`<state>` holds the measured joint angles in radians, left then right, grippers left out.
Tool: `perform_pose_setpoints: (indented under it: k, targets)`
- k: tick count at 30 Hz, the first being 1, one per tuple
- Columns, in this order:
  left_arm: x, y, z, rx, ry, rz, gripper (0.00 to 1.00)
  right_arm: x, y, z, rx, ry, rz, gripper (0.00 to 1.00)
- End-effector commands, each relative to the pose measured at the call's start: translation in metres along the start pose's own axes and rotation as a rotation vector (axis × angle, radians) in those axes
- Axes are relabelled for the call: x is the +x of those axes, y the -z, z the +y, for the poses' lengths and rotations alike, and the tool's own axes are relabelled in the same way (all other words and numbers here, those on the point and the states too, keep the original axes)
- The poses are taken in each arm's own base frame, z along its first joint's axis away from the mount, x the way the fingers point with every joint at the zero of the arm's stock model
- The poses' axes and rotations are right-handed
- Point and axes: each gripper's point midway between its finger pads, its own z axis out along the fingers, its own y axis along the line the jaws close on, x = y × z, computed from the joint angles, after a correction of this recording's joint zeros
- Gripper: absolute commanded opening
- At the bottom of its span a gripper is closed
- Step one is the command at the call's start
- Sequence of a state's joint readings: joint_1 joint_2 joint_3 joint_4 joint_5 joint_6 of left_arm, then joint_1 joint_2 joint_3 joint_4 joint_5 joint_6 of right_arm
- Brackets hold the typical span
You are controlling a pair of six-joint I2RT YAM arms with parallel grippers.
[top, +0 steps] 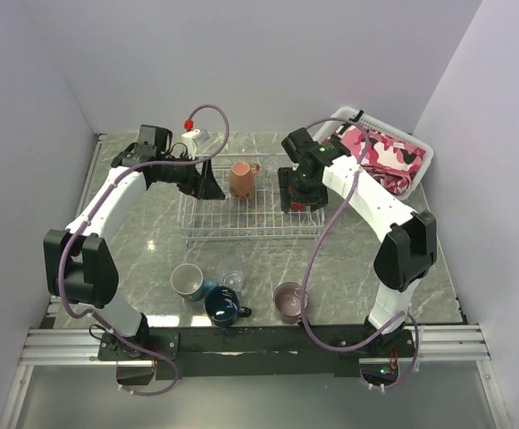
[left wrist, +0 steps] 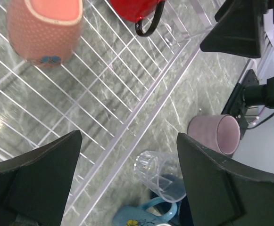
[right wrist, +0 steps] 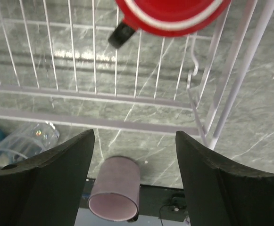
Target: Load the cups into the dish rack
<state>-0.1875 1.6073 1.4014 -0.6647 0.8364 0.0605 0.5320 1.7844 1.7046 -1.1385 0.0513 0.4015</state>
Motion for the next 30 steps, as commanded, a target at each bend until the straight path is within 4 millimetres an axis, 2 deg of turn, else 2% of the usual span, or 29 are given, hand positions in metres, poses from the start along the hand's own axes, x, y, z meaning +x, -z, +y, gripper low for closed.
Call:
perform_pose_setpoints:
  k: [1,10,20,26,30]
  targets:
    - [-0.019,0.006,-0.001,-0.009,-0.097,-0.054,0.87,-0.022,-0.013,-0.007,0.052,-0.001,-0.027,0.77]
    - [-0.007,0.002,0.007,-0.029,-0.092,-0.011,0.87,-0.056,-0.039,-0.016,0.039,-0.065,-0.059,0.75]
    - [-0.009,0.004,0.012,-0.056,-0.112,0.003,0.87,-0.104,-0.046,-0.022,0.019,-0.105,-0.135,0.74]
    - [-0.013,0.002,0.015,-0.059,-0.105,-0.002,0.87,-0.117,-0.055,-0.028,0.014,-0.122,-0.149,0.74]
    - [-0.016,0.001,0.016,-0.06,-0.105,-0.006,0.87,-0.119,-0.064,-0.031,0.01,-0.133,-0.134,0.74]
